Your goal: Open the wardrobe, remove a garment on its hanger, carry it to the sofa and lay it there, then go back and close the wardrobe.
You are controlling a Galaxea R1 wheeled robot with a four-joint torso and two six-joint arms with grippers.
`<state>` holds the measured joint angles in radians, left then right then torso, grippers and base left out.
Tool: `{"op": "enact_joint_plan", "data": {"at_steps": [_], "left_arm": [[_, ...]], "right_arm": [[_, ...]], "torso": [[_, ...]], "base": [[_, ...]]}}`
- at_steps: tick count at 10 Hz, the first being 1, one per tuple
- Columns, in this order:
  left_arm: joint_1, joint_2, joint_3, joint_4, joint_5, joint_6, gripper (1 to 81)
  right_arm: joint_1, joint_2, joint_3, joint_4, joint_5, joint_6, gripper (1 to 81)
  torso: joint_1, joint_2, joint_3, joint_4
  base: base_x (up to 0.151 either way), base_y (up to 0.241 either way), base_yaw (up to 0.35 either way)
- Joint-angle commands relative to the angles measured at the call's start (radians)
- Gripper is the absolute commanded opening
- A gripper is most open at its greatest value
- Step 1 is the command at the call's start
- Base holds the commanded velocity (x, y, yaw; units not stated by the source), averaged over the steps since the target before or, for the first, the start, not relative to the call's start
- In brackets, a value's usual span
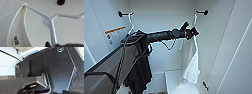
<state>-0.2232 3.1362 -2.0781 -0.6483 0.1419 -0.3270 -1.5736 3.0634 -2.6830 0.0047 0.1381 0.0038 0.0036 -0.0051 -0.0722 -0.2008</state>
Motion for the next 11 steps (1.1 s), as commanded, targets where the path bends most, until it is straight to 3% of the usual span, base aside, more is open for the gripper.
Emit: {"op": "enact_joint_plan", "data": {"at_steps": [1,4,5,6,7,9,11], "left_arm": [[-0.215,-0.008,-0.005,0.027,-0.036,0.020,1.0],[-0.215,-0.008,-0.005,0.027,-0.036,0.019,1.0],[-0.215,-0.010,-0.004,0.027,-0.036,0.020,1.0],[-0.215,-0.010,-0.002,0.027,-0.036,0.019,1.0],[-0.215,-0.010,0.000,0.027,-0.036,0.019,1.0],[-0.215,-0.010,0.001,0.027,-0.036,0.019,1.0],[-0.215,-0.011,0.004,0.027,-0.036,0.019,1.0]], "right_arm": [[0.036,0.001,0.006,0.011,-0.051,0.001,81.1],[0.037,0.001,0.006,0.009,-0.051,0.001,81.1],[0.039,0.001,0.006,0.009,-0.051,0.001,81.1],[0.039,0.001,0.005,0.009,-0.051,0.001,81.1],[0.039,0.001,0.005,0.011,-0.051,0.001,81.1],[0.034,0.000,0.006,0.009,-0.049,0.001,81.1],[0.036,-0.001,0.005,0.009,-0.049,0.001,81.1]], "torso": [[0.000,0.000,0.000,0.000],[0.000,0.000,0.000,0.000],[0.000,0.000,0.000,0.038],[0.000,0.000,0.000,0.053],[0.000,0.000,0.000,0.018],[0.000,0.000,0.000,0.043],[0.000,0.000,0.000,0.043]], "base": [[-0.102,0.000,0.000],[-0.102,0.000,0.000],[-0.102,0.000,0.000],[-0.102,0.000,0.000],[-0.102,0.000,0.000],[-0.102,0.000,0.000],[-0.102,0.000,0.000]]}}
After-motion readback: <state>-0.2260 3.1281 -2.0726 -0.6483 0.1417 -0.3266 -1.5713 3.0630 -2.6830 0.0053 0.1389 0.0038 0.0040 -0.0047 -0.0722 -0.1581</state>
